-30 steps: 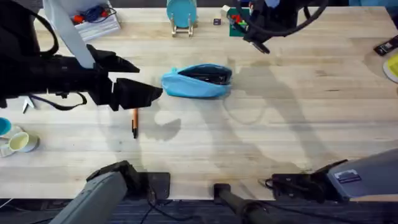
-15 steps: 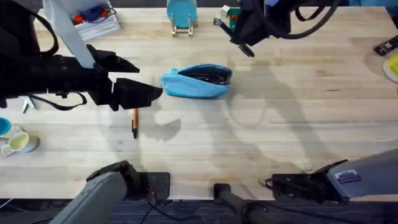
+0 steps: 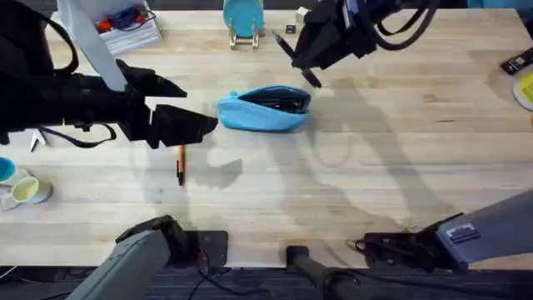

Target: Unzip the bag, pick up the pens from the table one at a time and place them inside, then zip the bag closed.

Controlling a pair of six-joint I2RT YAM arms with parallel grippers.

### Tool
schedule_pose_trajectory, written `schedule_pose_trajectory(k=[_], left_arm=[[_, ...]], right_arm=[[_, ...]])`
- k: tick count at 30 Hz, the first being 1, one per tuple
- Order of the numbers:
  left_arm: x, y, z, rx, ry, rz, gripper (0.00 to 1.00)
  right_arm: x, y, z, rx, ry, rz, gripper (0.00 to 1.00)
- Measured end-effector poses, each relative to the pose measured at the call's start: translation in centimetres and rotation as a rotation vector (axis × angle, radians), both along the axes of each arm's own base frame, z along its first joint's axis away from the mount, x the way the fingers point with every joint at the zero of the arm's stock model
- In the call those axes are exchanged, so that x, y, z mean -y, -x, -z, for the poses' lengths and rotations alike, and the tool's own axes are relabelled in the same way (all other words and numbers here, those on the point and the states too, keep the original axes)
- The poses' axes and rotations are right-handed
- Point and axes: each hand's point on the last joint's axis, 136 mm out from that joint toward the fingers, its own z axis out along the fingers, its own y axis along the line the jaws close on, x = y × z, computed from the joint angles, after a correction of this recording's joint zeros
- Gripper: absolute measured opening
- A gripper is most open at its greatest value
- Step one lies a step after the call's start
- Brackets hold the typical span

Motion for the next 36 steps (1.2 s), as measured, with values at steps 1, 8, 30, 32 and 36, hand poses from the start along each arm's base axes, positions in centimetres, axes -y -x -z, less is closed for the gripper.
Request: schedule_pose_trajectory(k=[1,8,30,32,36], left_arm=[[0.0,0.0,0.0,0.0,0.0,0.0,0.995],[0.0,0.0,0.0,0.0,0.0,0.0,0.994],[0.0,0.0,0.0,0.0,0.0,0.0,0.995],[0.0,0.0,0.0,0.0,0.0,0.0,0.994],[0.0,0.0,0.0,0.0,0.0,0.0,0.993]], right_arm=[[0.0,0.1,0.2,-0.007,0.004,-0.006,0.031],[-0.1,-0.2,1.5,-0.021,0.018,-0.031,0.031],[-1.3,-0.7,6.5,-0.135,0.065,-0.068,0.031],[-1.5,-0.7,6.8,-0.143,0.068,-0.071,0.031],[-2.1,-0.7,7.8,-0.156,0.074,-0.083,0.031]])
